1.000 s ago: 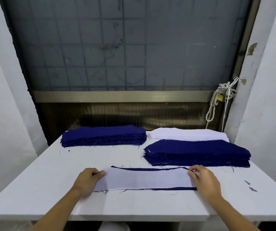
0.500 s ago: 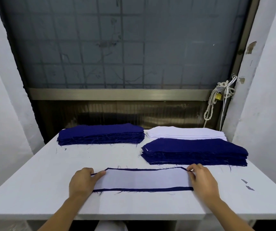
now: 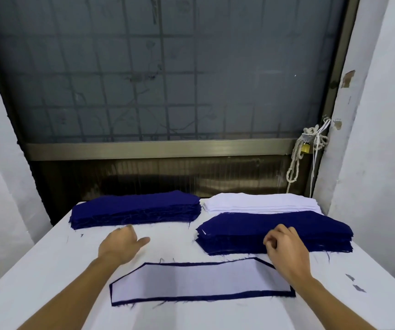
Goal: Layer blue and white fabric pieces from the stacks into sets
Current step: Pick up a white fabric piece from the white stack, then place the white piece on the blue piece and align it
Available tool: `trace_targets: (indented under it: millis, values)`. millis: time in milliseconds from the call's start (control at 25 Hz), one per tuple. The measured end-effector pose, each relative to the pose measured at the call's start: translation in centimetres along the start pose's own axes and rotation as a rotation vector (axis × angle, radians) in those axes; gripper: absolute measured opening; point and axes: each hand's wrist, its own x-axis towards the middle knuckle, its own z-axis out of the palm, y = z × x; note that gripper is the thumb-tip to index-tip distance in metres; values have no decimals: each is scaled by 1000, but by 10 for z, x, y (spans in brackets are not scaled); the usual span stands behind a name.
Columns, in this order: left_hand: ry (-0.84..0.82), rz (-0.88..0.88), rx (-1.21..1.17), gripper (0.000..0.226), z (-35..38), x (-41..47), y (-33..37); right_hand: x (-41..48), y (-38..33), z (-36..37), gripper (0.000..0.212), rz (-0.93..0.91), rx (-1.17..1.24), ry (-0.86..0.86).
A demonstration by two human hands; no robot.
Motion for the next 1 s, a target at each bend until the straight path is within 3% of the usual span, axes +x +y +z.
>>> trace_targets:
  millis: [200,440,640,840,1000]
  values:
    - [-25,162,-246,27,-19,49,85,73,-11,-8,15,1,41,1]
    - [-112,246,-312,28,8,107,175,146,-6,19,11,67,90,-121]
    - [-147,135,-323,30,59,154,211,189,-3,54,6,68,110,-214]
    - [-93,-1,-494,16,87,182,225,208,-1,85,10,38,127,-208]
    - [-95,73,-675,18,88,188,240,215,-5,101,9,37,164,-191]
